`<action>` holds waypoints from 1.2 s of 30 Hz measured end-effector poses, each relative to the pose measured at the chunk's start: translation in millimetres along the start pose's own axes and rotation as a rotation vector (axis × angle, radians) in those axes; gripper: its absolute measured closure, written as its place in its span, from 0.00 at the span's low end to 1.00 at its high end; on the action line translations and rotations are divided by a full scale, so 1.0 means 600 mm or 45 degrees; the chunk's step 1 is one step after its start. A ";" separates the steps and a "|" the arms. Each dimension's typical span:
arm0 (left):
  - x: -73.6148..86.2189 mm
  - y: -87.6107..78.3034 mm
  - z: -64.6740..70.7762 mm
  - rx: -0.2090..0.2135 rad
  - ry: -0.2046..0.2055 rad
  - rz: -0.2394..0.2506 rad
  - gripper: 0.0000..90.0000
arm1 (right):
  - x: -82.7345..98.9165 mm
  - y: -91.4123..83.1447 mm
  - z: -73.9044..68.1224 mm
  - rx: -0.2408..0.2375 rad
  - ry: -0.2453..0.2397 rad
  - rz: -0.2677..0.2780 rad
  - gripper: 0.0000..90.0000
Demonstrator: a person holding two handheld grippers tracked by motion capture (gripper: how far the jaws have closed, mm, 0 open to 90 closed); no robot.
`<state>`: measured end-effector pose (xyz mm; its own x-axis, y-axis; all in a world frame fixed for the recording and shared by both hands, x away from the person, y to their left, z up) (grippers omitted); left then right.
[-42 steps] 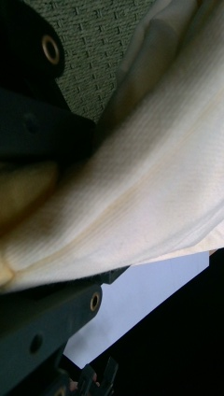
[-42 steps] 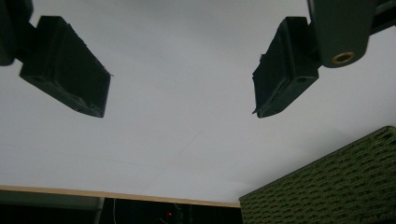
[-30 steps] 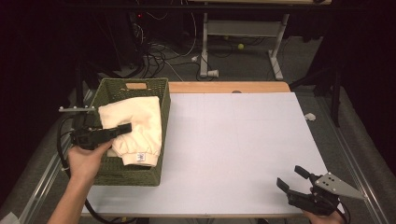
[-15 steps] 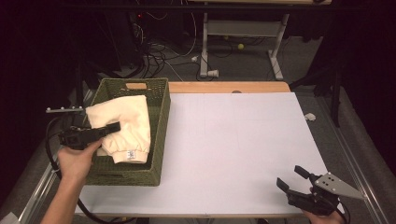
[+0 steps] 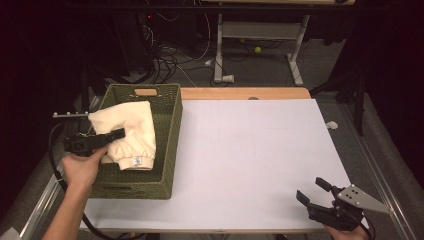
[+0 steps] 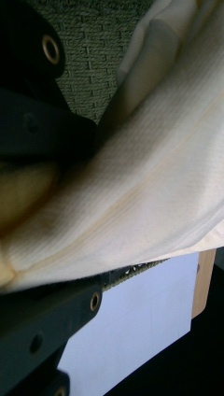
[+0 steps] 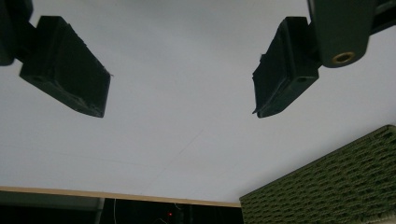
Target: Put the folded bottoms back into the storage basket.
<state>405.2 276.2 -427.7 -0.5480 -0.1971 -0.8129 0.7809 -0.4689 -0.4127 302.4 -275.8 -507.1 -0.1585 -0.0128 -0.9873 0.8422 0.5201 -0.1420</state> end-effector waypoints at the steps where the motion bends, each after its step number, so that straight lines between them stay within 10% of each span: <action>1: -0.001 0.003 -0.001 -0.003 0.000 0.002 0.67 | 0.000 0.000 0.000 -0.001 0.000 0.000 0.22; 36: 0.018 0.138 -0.062 -0.212 0.015 -0.116 0.66 | 0.001 -0.001 0.002 0.003 0.005 -0.004 0.22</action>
<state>475.2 267.2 -486.0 -0.6159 -0.1495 -0.7735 0.7675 -0.3353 -0.5463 302.5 -277.2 -507.8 -0.1628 -0.0112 -0.9866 0.8429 0.5181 -0.1450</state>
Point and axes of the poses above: each handheld gripper's, and its own axes: y roughly forward along the jaws, x roughly out of its underside, z roughly to its right, the point moved 8 cm from there along y, roughly forward along the jaws, and after that the axes turned 14 degrees about z, right-handed, at the moved point
